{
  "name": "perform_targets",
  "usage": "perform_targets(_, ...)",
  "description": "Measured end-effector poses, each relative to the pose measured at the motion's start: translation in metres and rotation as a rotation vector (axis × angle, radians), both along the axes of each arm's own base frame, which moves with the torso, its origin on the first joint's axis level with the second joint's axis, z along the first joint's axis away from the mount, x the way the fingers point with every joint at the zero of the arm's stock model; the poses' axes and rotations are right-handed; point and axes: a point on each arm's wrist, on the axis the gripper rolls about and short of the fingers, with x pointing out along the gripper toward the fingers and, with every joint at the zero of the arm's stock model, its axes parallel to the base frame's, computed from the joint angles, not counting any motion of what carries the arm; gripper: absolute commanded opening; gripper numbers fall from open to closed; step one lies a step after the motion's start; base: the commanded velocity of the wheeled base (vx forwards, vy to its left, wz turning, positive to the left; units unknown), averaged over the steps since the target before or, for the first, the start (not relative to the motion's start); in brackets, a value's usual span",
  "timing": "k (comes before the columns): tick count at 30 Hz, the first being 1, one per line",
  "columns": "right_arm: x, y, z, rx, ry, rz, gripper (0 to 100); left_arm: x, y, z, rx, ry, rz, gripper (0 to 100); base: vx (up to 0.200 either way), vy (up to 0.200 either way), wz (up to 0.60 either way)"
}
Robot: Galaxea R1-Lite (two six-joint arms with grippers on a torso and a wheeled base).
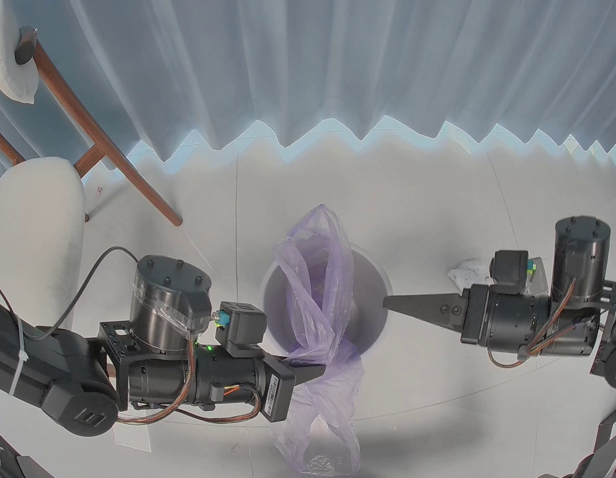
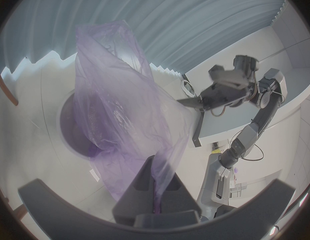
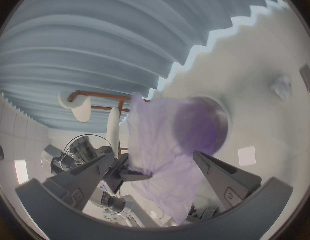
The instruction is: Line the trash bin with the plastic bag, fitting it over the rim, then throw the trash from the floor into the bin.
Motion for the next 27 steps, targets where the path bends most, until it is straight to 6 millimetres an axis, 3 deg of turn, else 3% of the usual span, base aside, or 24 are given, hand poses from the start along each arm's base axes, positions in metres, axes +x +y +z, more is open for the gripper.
perform_targets(5, 0.002, 0.013, 0.025, -0.038, -0.153, 0.049, 100, 0.0, 0.0, -0.001, 0.0, 0.0, 0.0, 0, 0.0, 0.0, 0.0)
perform_targets(8, 0.006, 0.022, 0.03, -0.048, -0.188, 0.049, 100, 0.0, 0.0, -0.001, -0.001, 0.0, 0.0, 0, 0.0, 0.0, 0.0)
perform_targets(27, 0.046, 0.056, 0.011, -0.131, -0.243, 0.041, 100, -0.001, -0.002, 0.001, -0.01, -0.01, -0.009, 0, 0.0, 0.0, 0.0)
